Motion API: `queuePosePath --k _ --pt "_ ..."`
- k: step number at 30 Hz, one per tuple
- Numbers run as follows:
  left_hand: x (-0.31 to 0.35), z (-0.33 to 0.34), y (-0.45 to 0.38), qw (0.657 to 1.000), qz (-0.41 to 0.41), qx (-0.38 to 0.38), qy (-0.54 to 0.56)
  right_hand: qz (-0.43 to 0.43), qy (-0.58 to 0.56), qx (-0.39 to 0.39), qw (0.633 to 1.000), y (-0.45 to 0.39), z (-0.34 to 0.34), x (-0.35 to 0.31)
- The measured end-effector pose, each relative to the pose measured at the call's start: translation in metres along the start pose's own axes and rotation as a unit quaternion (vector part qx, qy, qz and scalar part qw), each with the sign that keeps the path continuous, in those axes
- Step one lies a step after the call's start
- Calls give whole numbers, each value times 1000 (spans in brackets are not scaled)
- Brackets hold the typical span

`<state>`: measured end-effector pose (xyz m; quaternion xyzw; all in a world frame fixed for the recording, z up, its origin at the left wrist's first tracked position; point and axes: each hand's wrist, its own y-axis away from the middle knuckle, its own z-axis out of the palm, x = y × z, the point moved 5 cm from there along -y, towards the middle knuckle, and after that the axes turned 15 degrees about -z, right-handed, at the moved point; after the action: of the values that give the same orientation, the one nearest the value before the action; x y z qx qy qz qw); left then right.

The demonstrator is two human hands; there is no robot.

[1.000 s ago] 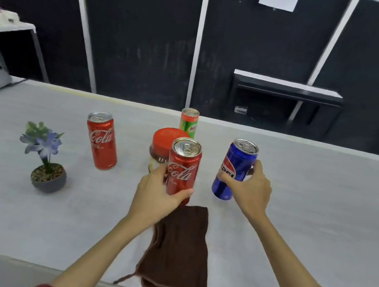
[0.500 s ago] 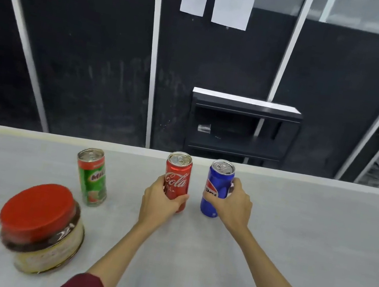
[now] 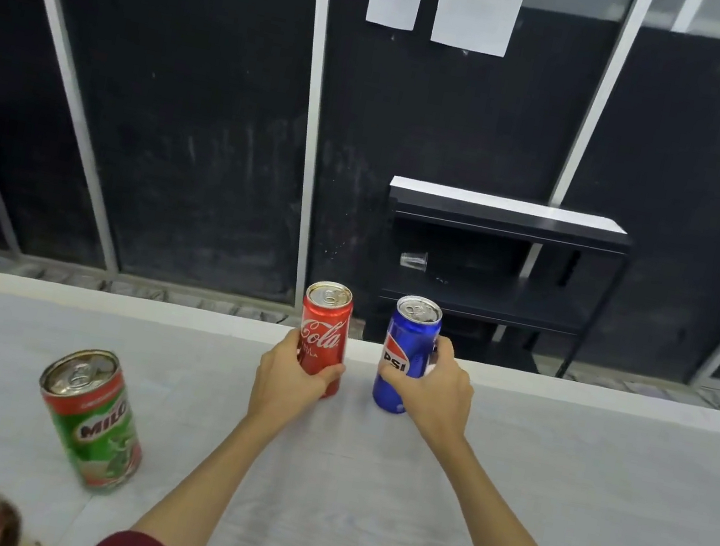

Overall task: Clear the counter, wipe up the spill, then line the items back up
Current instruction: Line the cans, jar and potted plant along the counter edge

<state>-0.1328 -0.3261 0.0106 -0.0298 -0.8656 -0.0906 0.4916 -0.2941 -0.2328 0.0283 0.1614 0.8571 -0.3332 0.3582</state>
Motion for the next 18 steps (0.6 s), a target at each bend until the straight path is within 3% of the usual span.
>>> queuePosePath --k 8,11,15,18 --pt "-1 4 -4 999 -26 -24 -3 13 30 -1 999 -3 5 18" --pt "2 -6 26 1000 -26 7 15 14 51 55 997 12 -9 8" --pt "23 -43 95 996 64 39 41 -97 -10 198 975 55 -26 -42" --pt "23 -104 145 988 141 60 16 -116 -103 115 981 72 -3 -79"
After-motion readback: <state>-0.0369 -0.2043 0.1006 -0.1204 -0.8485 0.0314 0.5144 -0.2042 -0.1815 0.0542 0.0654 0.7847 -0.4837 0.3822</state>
